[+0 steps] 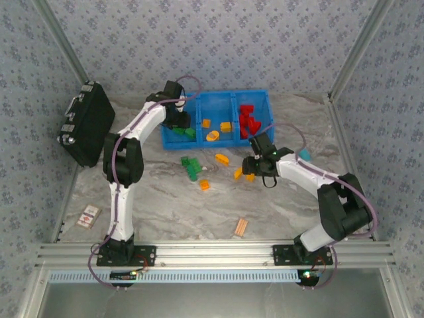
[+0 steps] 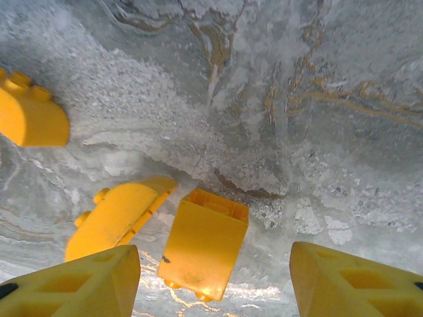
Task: Sort the legos into containers by color
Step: Pick up the lego from the center of the table.
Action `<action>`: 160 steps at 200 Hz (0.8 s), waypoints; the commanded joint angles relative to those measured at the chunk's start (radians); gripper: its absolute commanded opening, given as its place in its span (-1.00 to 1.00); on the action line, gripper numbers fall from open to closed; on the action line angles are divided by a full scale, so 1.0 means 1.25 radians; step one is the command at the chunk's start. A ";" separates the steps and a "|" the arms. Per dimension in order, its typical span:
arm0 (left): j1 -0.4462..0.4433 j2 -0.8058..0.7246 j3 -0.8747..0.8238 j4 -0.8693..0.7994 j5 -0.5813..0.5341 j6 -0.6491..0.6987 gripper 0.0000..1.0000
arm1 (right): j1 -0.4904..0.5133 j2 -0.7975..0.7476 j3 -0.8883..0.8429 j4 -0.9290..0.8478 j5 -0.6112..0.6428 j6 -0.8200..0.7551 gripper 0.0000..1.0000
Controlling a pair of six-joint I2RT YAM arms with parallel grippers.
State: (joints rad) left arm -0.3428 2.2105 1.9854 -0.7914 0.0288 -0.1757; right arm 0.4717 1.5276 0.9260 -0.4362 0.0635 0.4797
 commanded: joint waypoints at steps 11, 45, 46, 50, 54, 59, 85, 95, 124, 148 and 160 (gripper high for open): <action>-0.016 -0.088 -0.005 -0.022 -0.019 0.006 -0.06 | -0.003 0.035 -0.015 0.012 -0.010 0.019 0.27; -0.028 -0.140 -0.024 -0.023 -0.029 0.010 -0.05 | -0.005 0.070 -0.007 0.017 -0.013 0.013 0.27; -0.028 -0.141 -0.024 -0.023 -0.029 0.010 -0.05 | -0.005 0.071 -0.007 0.017 -0.014 0.012 0.27; -0.028 -0.146 -0.024 -0.023 -0.029 0.010 -0.05 | -0.006 0.074 -0.007 0.018 -0.015 0.012 0.28; -0.029 -0.151 -0.024 -0.023 -0.029 0.012 -0.05 | -0.008 0.078 -0.006 0.020 -0.018 0.012 0.28; -0.029 -0.156 -0.044 -0.021 -0.030 0.012 -0.04 | -0.009 0.082 -0.006 0.023 -0.021 0.012 0.28; -0.031 -0.178 -0.067 -0.021 -0.035 0.013 -0.04 | -0.013 0.104 -0.008 0.033 -0.036 0.009 0.24; -0.030 -0.185 -0.074 -0.020 -0.038 0.014 -0.04 | -0.013 0.110 -0.009 0.034 -0.036 0.008 0.21; -0.031 -0.206 -0.101 -0.021 -0.051 0.020 -0.03 | -0.016 0.120 -0.016 0.033 -0.035 0.003 0.06; -0.030 -0.221 -0.118 -0.026 -0.061 0.027 -0.03 | -0.021 0.126 -0.018 0.032 -0.032 -0.005 -0.13; -0.030 -0.230 -0.126 -0.034 -0.063 0.032 -0.02 | -0.024 0.131 -0.015 0.031 -0.032 -0.011 -0.20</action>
State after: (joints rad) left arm -0.3798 1.9896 1.8404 -0.8005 -0.0265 -0.1631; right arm 0.4461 1.6592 0.9127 -0.3973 0.0391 0.4801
